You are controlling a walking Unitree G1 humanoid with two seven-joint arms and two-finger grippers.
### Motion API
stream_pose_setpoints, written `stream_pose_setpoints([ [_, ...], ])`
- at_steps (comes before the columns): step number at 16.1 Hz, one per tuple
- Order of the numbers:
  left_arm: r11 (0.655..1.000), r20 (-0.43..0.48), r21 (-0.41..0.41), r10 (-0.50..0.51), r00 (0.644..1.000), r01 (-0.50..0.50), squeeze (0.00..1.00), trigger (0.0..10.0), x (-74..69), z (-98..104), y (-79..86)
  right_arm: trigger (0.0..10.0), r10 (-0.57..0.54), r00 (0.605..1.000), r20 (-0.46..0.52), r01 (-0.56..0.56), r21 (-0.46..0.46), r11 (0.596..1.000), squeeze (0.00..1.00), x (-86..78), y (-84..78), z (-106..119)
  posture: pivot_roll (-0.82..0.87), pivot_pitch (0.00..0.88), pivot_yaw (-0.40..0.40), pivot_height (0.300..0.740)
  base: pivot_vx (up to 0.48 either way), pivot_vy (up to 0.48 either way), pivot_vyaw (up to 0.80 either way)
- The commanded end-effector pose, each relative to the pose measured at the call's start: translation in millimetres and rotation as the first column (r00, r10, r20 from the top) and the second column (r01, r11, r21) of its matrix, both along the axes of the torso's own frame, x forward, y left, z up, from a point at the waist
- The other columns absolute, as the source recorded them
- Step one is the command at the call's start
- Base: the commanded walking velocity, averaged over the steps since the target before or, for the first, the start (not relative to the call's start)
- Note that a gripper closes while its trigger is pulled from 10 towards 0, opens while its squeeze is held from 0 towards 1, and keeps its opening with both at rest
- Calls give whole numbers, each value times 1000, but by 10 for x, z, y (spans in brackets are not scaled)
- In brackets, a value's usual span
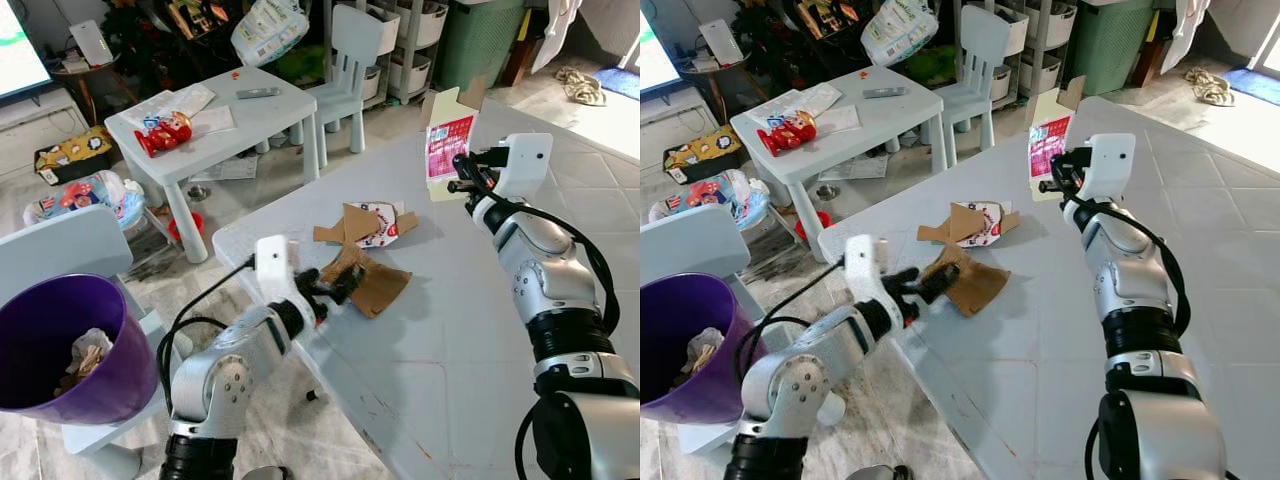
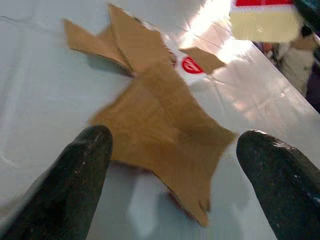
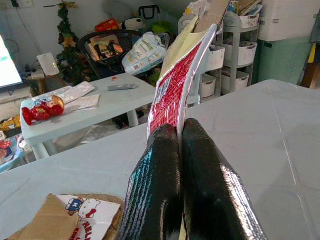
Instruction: Picking trash to rubbish bin
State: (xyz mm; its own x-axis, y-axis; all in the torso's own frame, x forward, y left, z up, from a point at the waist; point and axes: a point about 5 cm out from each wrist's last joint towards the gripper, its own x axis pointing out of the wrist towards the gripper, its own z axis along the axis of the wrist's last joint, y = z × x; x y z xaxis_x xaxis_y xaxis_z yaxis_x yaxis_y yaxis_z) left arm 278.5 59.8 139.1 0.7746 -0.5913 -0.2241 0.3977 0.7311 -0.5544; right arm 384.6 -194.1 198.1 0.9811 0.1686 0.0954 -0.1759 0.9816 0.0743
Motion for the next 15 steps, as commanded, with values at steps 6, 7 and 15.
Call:
stream_pose_setpoints([
  [6, 976, -42, 211, -52, 998, 60, 0, 10000, -3, -311, 94, 0, 1, 1000, 27, -1, -2, 1000, 0, 15, 24, 84, 37, 65, 2, 740, 0, 0, 0],
  [7, 969, -41, 238, -65, 997, 73, 0, 10000, 11, -325, 104, 0, -1, 1000, 28, 1, 0, 1000, 0, 14, 20, 83, 37, 64, 6, 740, 0, 0, 0],
  [15, 948, 150, 316, -80, 985, 29, 0, 0, 438, -311, 133, 0, -2, 1000, 24, 1, 16, 1000, 0, 24, 77, 64, 38, 63, 14, 740, 0, 0, 0],
])
